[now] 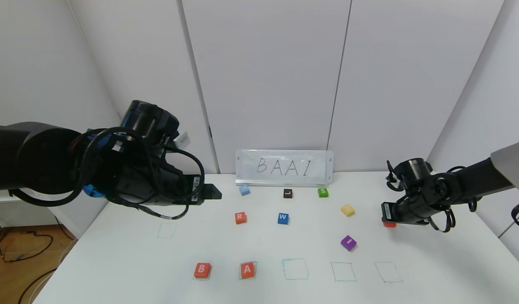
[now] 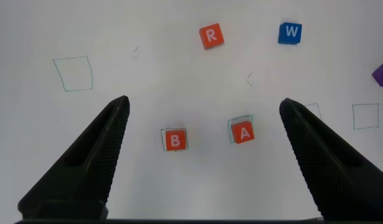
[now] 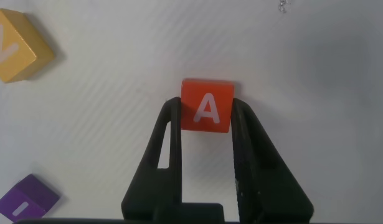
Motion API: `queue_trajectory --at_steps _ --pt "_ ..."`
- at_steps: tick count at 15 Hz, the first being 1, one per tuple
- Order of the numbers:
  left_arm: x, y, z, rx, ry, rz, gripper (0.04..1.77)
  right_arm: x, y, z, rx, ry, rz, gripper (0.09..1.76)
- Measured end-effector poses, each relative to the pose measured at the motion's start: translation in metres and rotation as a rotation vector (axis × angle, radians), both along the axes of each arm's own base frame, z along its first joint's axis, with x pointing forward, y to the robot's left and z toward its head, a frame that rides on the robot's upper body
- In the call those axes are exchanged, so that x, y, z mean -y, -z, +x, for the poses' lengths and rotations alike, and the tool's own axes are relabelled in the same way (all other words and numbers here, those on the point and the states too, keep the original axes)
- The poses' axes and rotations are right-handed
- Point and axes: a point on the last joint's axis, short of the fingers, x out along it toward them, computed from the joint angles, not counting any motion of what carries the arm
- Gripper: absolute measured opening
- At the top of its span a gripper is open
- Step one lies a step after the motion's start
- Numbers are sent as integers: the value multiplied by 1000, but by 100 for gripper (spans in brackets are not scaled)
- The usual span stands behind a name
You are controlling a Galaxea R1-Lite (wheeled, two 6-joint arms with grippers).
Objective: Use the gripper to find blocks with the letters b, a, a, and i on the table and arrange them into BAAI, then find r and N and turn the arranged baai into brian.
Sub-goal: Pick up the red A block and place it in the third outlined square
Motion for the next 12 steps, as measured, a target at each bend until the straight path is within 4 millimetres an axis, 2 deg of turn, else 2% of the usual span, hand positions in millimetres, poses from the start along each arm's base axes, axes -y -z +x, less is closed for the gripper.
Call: queue_trajectory --at_steps 4,8,12 --pt "0 -2 -1 5 0 -2 172 -5 -13 -10 -21 -10 -2 53" --pt "0 -6 -3 19 1 -11 172 -16 -40 -30 -27 -30 -17 53" --pt "0 -14 -7 42 3 -27 172 -54 -67 -60 -5 -44 -15 53"
